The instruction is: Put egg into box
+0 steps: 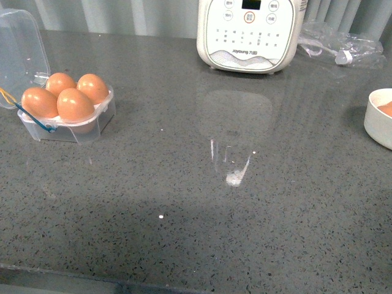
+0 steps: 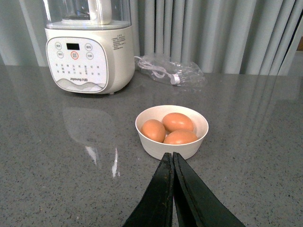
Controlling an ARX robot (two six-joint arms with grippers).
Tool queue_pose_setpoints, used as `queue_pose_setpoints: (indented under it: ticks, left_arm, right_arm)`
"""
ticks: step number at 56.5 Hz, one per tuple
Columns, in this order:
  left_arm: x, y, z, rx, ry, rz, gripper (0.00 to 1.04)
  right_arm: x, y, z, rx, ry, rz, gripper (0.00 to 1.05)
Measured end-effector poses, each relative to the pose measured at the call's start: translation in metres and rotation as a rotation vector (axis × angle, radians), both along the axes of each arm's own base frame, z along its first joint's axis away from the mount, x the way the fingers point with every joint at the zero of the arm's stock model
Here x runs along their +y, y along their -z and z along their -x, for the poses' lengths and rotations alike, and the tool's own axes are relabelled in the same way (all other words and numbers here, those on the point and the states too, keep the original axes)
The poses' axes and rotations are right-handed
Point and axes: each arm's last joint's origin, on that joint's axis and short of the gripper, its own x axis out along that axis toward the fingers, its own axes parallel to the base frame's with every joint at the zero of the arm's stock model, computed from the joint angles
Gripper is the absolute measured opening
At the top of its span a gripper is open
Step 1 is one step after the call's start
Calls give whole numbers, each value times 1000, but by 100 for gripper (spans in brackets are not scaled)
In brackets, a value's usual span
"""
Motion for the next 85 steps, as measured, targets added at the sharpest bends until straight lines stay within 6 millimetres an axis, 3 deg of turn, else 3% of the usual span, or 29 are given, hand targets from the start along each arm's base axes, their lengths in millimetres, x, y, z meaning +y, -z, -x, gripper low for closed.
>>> queue_pose_setpoints:
  ticks: [33,47,51,61,85]
  left_arm:
    - [0,0,0,1,0,0,98]
    - [0,0,0,0,0,0,98]
    - [0,0,0,0,0,0,98]
    - [0,0,0,0,0,0,98]
    - [0,0,0,0,0,0,98]
  right_arm:
    - [0,3,14,6,0,1,4]
    - [0,3,14,6,0,0,51]
    - [0,3,14,6,0,0,69]
    - [0,3,14,6,0,0,97]
    - [0,3,14,6,0,-1,97]
